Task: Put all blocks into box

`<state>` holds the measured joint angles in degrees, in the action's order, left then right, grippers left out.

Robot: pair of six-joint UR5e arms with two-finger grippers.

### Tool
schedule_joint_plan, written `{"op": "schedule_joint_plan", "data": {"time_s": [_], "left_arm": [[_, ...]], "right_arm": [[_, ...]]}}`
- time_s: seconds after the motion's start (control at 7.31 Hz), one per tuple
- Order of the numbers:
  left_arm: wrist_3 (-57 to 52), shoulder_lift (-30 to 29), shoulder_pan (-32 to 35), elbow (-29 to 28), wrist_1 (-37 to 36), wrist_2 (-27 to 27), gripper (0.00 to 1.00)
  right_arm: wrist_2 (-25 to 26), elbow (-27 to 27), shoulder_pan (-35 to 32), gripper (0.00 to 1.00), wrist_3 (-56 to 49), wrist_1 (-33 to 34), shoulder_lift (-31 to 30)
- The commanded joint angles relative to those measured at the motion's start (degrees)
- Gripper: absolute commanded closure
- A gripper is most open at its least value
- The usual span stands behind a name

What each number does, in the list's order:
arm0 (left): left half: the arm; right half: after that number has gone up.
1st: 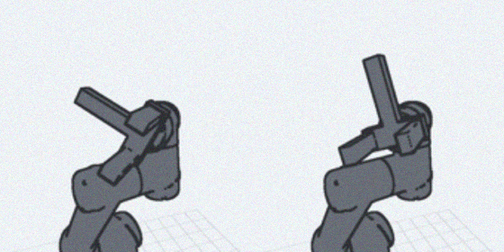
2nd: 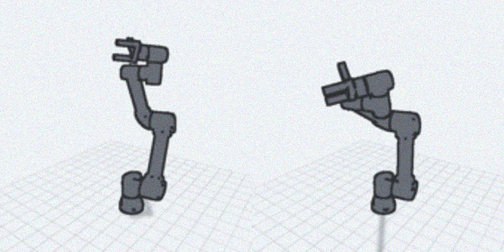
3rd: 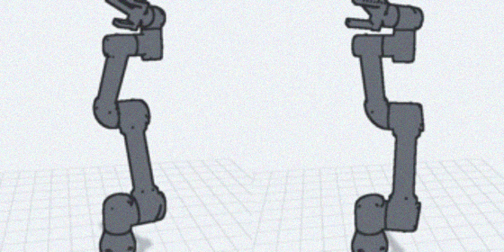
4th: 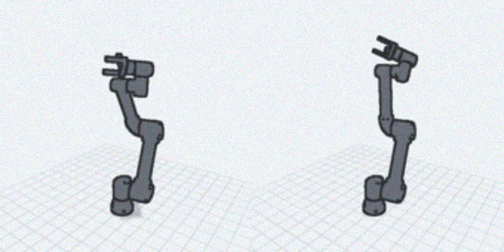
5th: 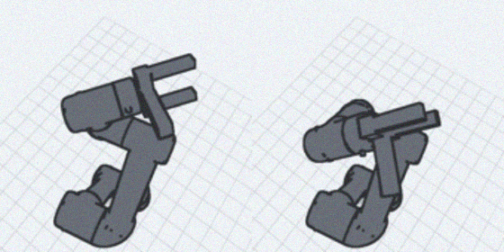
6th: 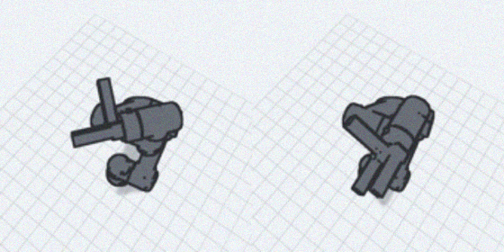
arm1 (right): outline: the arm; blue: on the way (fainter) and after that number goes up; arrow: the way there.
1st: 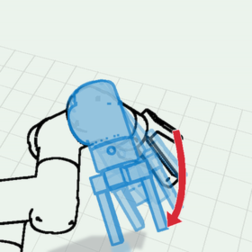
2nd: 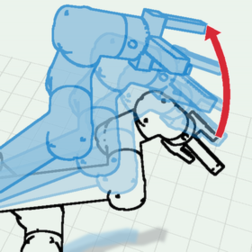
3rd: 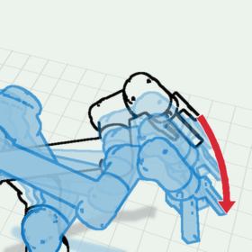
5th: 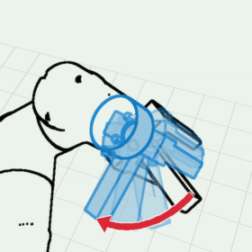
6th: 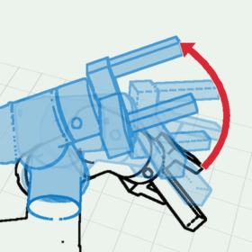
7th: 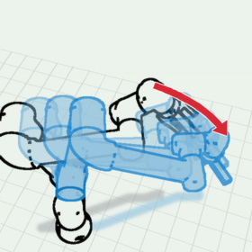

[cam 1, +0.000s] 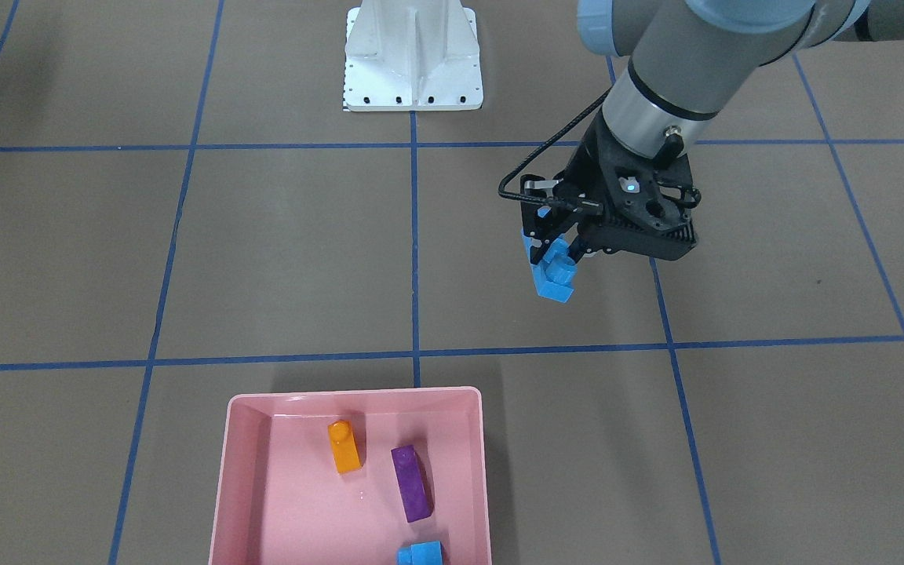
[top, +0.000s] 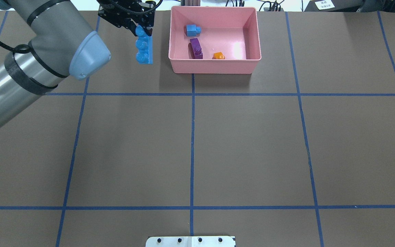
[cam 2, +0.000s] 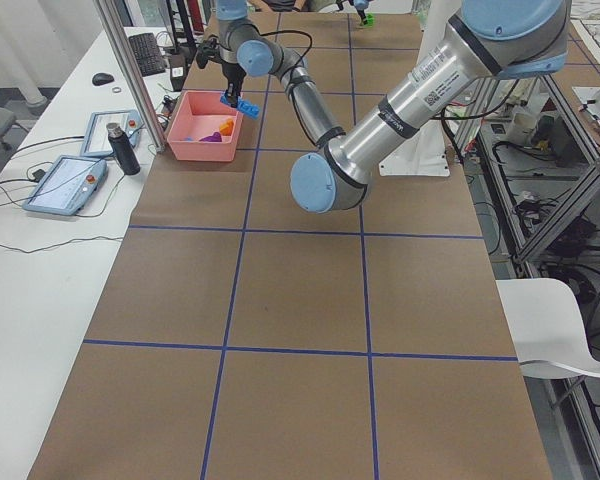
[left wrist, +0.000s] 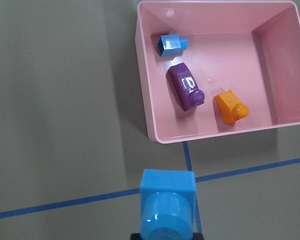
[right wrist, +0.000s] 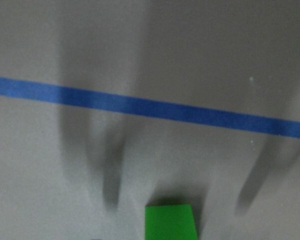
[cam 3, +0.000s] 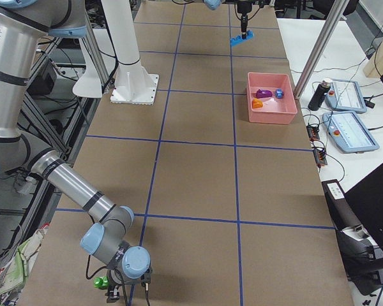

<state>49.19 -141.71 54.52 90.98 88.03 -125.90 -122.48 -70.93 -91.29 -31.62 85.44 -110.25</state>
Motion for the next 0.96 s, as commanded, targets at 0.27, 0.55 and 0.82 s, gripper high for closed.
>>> {"op": "schedule_joint_plan", "data": {"time_s": [0.27,0.55,0.82], "left_arm": [[6.1,-7.7,-0.5,-10.6,6.0,1.7,1.00],[20.0,-8.0,-2.0,-20.5,25.8,4.1,1.00],[23.1,-13.8,-6.5,-33.0,32.9,18.0,1.00]], "right_arm": [[0.2,0.0,-4.8,1.00,-2.6,0.4,1.0],[4.2,-1.2,-10.1,1.00,-3.1,1.6,3.6],[12.3,-1.2,-18.3,1.00,-9.0,7.4,14.4]]}}
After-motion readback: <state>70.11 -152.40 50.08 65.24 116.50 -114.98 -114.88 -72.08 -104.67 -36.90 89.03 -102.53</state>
